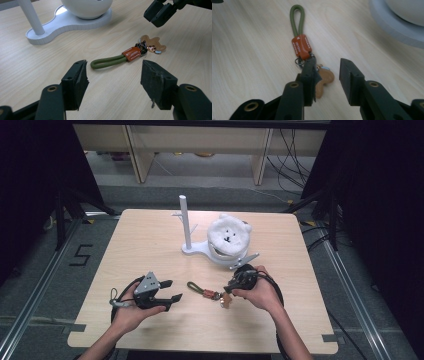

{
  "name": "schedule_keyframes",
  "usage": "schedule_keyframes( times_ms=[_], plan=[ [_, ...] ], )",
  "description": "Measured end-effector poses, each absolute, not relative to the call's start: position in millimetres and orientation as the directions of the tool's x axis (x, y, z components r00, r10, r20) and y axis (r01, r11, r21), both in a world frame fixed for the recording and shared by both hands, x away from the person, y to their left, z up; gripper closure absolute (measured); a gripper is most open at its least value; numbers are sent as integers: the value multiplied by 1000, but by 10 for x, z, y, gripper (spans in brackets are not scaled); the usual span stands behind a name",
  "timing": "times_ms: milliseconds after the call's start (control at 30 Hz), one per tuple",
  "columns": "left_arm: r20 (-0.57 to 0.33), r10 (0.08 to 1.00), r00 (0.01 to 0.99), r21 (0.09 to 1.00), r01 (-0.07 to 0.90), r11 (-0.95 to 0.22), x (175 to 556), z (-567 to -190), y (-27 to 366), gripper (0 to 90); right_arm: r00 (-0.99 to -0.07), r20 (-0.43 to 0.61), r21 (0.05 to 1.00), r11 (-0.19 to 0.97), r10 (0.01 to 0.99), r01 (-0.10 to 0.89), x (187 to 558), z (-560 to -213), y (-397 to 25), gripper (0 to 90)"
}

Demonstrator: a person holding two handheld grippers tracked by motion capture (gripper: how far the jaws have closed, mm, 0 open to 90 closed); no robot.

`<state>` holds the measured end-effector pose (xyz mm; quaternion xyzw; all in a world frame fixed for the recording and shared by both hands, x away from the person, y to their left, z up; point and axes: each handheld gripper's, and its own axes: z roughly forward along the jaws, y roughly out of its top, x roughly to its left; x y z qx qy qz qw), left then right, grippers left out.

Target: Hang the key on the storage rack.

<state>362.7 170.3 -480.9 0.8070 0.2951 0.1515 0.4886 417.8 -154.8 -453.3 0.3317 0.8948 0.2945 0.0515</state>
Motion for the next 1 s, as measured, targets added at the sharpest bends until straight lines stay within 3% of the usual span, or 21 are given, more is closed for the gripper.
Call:
schedule_keyframes(
  times_ms=[600, 1000],
  plan=[
    [-47, 628, 777, 882, 328, -340, 3585, -4806, 1759, 362, -830, 130, 500, 687, 542, 527, 4297, -4732, -1175, 559],
    [-49, 642, 765, 879, 338, -336, 3583, -4823, 1785, 359, -854, 112, 465, 733, 507, 496, 4288, -4800, -1078, 564]
  ],
)
